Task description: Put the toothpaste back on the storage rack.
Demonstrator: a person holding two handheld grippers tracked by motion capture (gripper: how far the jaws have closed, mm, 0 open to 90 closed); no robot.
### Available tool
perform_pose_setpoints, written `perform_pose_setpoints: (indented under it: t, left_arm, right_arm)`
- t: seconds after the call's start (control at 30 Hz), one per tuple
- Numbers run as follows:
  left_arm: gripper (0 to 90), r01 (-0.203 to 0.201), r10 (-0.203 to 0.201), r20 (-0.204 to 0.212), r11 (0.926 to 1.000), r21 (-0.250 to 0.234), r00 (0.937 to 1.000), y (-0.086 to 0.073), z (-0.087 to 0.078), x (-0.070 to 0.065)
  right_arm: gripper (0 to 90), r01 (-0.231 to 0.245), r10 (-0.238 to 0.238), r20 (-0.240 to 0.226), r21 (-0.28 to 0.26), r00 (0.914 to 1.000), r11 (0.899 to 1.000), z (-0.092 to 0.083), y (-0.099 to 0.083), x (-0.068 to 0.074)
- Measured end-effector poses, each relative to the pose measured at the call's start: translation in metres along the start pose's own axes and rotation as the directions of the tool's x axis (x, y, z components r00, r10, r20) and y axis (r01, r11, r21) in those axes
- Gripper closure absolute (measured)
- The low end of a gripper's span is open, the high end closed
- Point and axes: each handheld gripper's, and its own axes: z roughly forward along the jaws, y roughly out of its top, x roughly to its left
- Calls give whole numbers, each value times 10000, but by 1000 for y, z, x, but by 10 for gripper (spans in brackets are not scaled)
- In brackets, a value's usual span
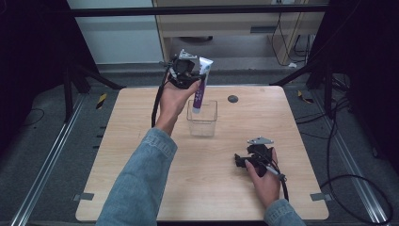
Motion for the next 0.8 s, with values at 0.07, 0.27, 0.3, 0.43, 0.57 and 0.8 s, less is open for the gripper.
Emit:
perform_pose_setpoints:
  t: [0.07, 0.27, 0.3, 0.43, 0.57, 0.8]
  left_arm:
    - [799, -83, 83, -13, 10000, -3, 10000, -1, 2, 0]
    - [799, -190, 190, 5, 9998, -24, 9998, -5, 10, 1]
    - [799, -130, 130, 31, 9999, -31, 9999, -6, 11, 2]
    - [798, -63, 64, 41, 9999, -99, 10000, -9, 14, 4]
    - [799, 148, -147, 231, 9999, -37, 9996, -15, 20, 5]
    - [798, 66, -66, 77, 10000, -47, 9999, -21, 25, 3]
  right_arm:
    - [6, -18, 18, -3, 7, 10000, 10000, 0, 0, 0]
    - [6, -38, 38, -7, 8, 10000, 10000, 0, 0, 0]
    - [6, -35, 35, -7, 5, 10000, 10000, 0, 0, 0]
    - [7, -23, 23, -4, 3, 10000, 10000, 0, 0, 0]
    - [6, -37, 37, -5, 7, 10000, 10000, 0, 0, 0]
    - [6, -45, 45, -5, 34, 10000, 10000, 0, 0, 0]
